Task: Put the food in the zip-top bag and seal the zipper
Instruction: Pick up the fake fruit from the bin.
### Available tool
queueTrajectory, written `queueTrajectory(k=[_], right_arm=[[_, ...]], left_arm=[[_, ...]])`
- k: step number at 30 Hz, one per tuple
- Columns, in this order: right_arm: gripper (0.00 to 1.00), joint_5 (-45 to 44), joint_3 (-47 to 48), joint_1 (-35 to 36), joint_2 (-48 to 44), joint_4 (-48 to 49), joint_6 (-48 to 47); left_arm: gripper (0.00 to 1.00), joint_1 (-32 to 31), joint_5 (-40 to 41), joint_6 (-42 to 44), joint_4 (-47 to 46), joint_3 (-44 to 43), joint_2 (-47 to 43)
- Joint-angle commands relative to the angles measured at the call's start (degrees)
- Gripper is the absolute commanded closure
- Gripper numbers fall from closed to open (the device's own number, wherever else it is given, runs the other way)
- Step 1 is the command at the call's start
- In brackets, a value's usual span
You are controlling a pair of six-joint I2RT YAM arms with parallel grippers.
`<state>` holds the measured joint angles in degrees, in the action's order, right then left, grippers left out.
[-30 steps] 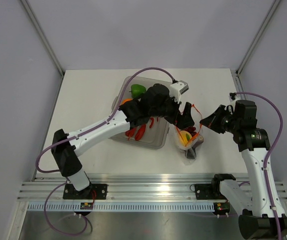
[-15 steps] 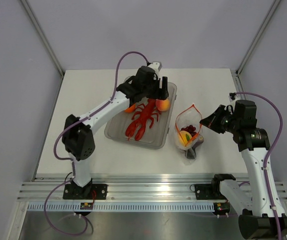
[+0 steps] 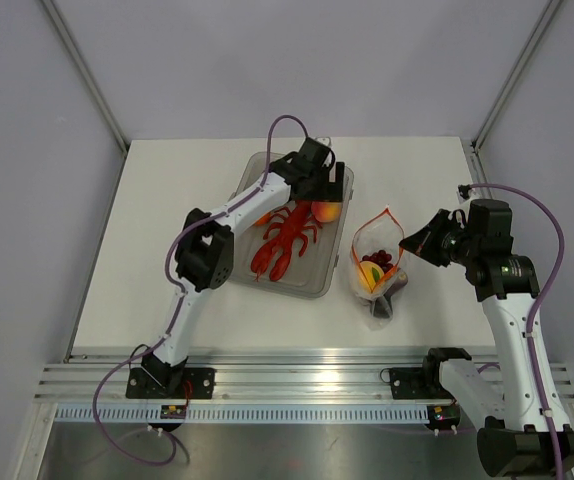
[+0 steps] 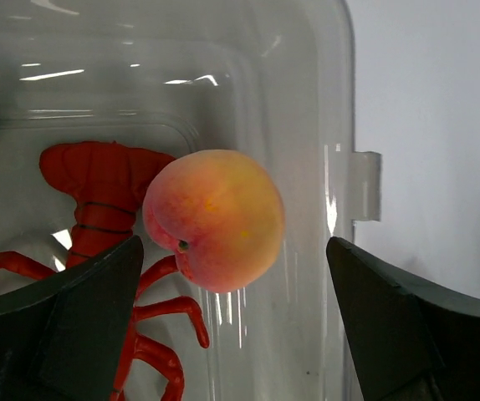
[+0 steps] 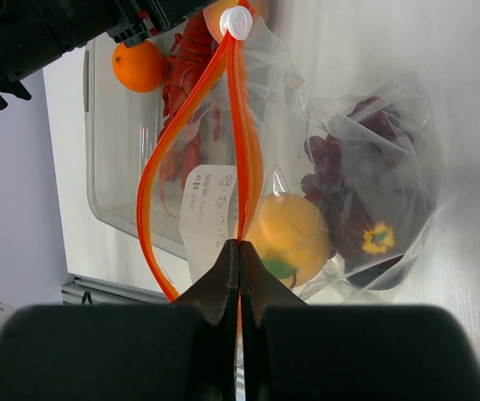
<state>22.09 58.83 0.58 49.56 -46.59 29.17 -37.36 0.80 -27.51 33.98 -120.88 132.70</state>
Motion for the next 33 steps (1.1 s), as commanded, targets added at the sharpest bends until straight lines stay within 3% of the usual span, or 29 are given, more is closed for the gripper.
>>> queueTrajectory(k=[1, 13, 16, 19, 25, 29, 33], right_arm=[[1.0, 0.4, 0.9, 0.0, -0.2, 0.4, -0.6], [1.0, 0.7, 0.8, 0.1, -0.2, 0.6, -0.3], [1.0, 0.7, 0.9, 0.1, -0.2, 0.4, -0.3], [1.0, 0.4, 1.1, 0.0, -0.3, 0.3, -0.3], [1.0, 0.4, 1.3, 0.1, -0.4, -0.1, -0.3], [1.0, 0.2, 0.4, 0.0, -0.5, 0.6, -0.3], [1.0, 1.1, -1.0, 0.0, 0.0, 2.5, 0.3]], left_arm=[[0.06, 1.1, 2.3, -1.4, 0.4, -3.2, 1.1], [0.17, 1.2, -0.4, 0.2, -1.0, -5.2, 7.3], [0.29, 1.2, -0.3, 0.5, -0.5, -4.9, 7.1], [0.44, 1.2, 0.9, 0.8, -1.9, -0.9, 2.9], [0.54, 1.2, 1.8, 4.4, -4.5, 5.6, -10.7], [0.56, 1.2, 0.7, 8.5, -3.3, 10.3, -21.0], [0.57, 0.7, -5.9, 9.4, 0.4, 11.5, -29.1]])
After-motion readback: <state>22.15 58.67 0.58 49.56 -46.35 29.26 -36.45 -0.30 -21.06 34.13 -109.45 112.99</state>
